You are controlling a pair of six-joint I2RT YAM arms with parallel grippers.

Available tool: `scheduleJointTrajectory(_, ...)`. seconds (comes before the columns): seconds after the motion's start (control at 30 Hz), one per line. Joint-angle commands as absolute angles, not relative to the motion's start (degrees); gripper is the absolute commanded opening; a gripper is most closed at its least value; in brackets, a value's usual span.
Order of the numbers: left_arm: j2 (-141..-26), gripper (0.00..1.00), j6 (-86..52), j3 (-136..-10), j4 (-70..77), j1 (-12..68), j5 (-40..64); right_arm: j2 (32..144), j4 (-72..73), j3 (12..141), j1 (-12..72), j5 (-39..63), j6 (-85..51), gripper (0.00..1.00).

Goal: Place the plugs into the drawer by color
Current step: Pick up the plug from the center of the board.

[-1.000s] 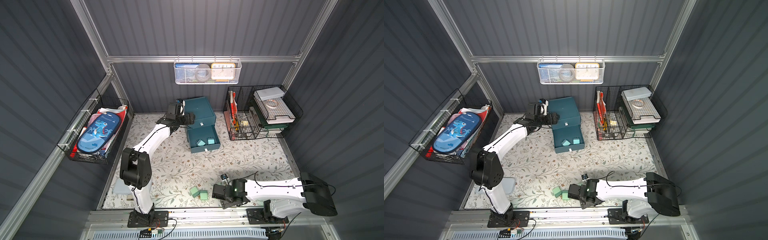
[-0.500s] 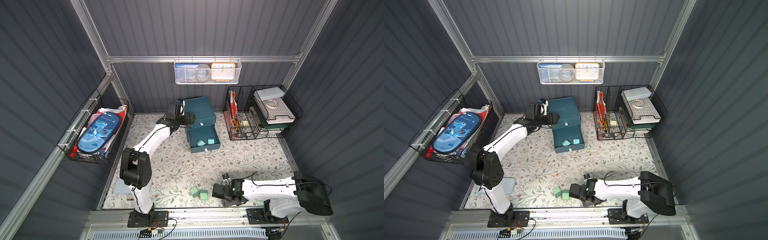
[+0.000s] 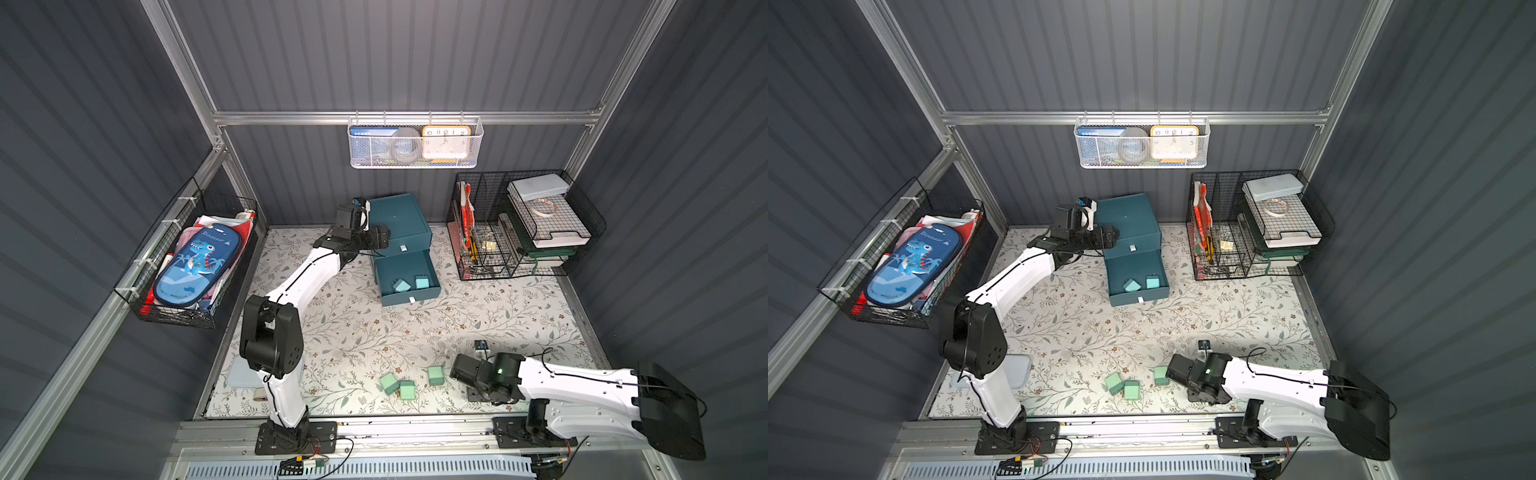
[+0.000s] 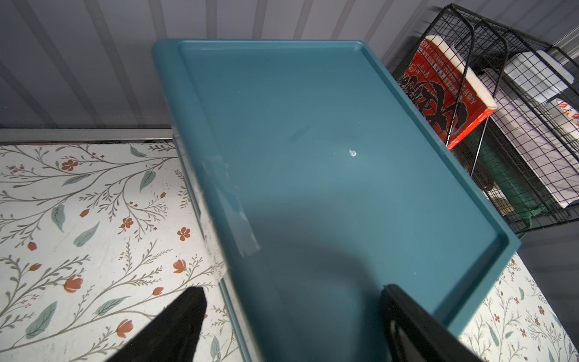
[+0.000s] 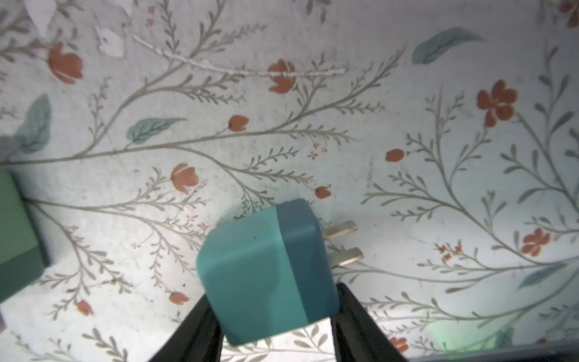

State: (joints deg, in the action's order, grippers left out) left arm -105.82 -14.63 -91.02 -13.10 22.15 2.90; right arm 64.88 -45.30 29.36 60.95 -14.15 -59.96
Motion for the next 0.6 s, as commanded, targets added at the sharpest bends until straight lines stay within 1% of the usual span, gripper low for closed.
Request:
scheduleJointTrajectory(0.0,-107.32,0.91,-14.01,-90.09,-16.96,22.21,2.15,64.5,-42.11,28.47,57.68,-14.33,-59.03,0.53)
scheduleJointTrajectory(0.13,-107.17,0.91,-13.94,-89.96,-16.88,22.24,2.29,66.66,-38.33,28.74,53.57,-13.82,-54.37,0.55)
scheduleJointTrajectory(0.23,-107.14,0.91,-13.96,-89.82,-16.83,22.24,2.3,69.04,-35.34,29.73,51.01,-13.03,-50.45,0.62)
scheduleJointTrajectory(0.33,-106.97,0.91,-13.87,-89.69,-16.88,22.24,2.29,73.19,-33.53,31.79,48.71,-12.18,-46.9,0.66)
scheduleJointTrajectory(0.57,-106.85,0.91,-13.54,-89.57,-17.22,22.24,2.46,80.71,-32.39,37.74,45.82,-10.11,-41.23,0.67)
